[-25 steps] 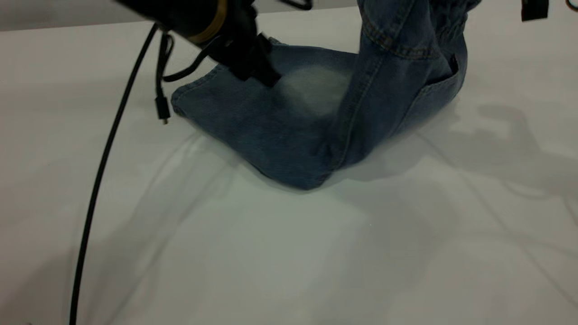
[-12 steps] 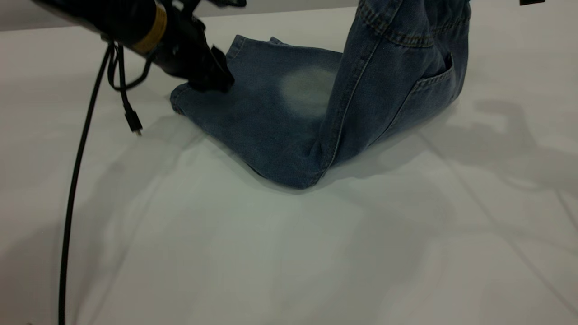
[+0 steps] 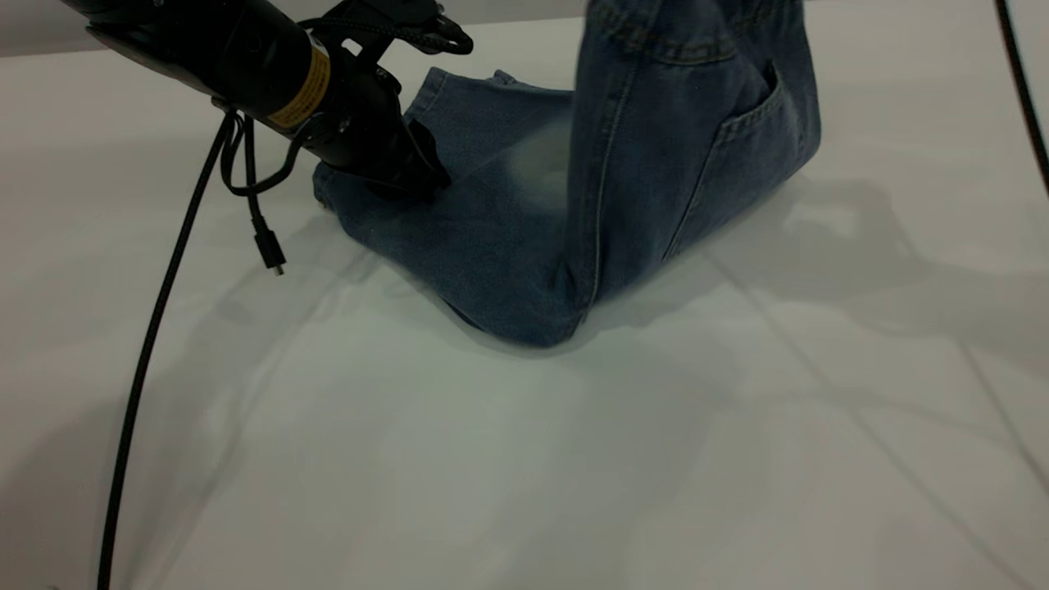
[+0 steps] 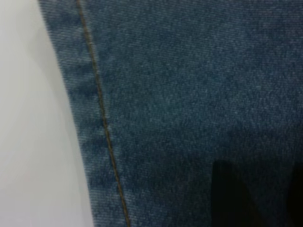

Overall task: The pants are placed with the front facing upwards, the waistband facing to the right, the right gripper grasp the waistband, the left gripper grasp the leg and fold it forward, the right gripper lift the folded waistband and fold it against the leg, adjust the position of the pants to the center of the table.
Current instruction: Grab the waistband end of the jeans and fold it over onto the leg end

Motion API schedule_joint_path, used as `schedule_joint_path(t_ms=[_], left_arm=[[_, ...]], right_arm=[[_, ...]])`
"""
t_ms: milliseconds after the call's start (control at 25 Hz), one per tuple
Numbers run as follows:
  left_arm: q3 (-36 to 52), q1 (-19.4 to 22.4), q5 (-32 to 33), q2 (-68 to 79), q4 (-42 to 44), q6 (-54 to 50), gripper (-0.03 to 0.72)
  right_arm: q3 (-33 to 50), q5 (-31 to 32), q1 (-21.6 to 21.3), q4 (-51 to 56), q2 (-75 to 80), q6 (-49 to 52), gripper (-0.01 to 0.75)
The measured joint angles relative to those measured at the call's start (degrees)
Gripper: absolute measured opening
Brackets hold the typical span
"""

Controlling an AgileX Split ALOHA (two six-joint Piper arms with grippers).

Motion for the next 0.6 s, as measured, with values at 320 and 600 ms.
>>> schedule_joint_path(t_ms=[320,600], left_arm=[[0.00,0.00,-2.01,0.00,-0.06,0.05,0.305],[0.00,0.00,-3.43,0.00,-0.06,0.05,0.305]], right_arm=[[-3.82,-4.92,5.66,-0.04,2.72,0.23,0.051],[-8.03,-4.58,6.04,0.01,6.19,0.83,0.051]])
